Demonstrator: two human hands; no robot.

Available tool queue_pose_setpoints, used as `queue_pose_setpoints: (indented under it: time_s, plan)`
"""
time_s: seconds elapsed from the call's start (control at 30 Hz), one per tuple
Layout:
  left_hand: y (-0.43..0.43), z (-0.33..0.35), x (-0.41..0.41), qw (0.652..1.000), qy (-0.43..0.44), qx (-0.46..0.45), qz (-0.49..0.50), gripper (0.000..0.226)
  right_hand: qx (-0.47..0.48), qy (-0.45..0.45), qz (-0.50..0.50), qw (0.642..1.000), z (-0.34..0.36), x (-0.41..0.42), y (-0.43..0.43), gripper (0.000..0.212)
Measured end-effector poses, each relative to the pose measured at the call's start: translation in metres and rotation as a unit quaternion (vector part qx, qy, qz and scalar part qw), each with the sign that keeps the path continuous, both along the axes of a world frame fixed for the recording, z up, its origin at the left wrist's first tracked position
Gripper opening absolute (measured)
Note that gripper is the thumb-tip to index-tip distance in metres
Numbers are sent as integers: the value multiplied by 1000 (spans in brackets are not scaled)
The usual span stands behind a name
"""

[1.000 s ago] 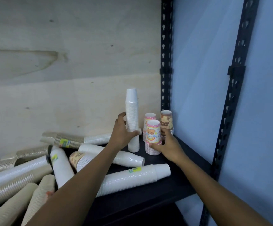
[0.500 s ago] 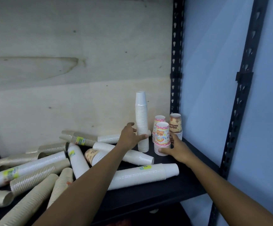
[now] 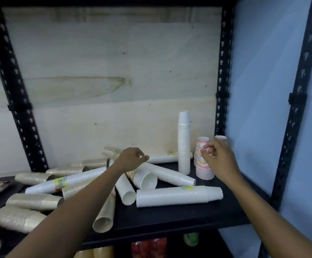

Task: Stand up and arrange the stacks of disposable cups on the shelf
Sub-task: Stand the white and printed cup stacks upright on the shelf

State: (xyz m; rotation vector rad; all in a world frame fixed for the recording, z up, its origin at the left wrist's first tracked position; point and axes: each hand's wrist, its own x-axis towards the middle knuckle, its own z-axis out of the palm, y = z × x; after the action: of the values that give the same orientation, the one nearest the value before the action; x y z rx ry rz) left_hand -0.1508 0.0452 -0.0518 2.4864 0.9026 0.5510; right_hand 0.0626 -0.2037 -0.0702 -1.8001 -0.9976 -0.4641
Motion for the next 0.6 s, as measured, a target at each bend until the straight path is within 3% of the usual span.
queue_pose_setpoints:
  time_s: [0.13,0.27,0.43,0.6]
  plan:
    - [15,-5,-23,999,28,10,26,31,-131,11,133,982,-2,-36,24,25]
    - [22,-10,-37,999,31,24,32,28,-250,13,186,950,-5,-78,64,49]
    - [31,-24,-59,996,54,49,51,30,-359,25,163,919,0,-113,117,81]
    - [37,-35,-65,985,114,61,115,53,-433,19,127,892,1,-129,140,81]
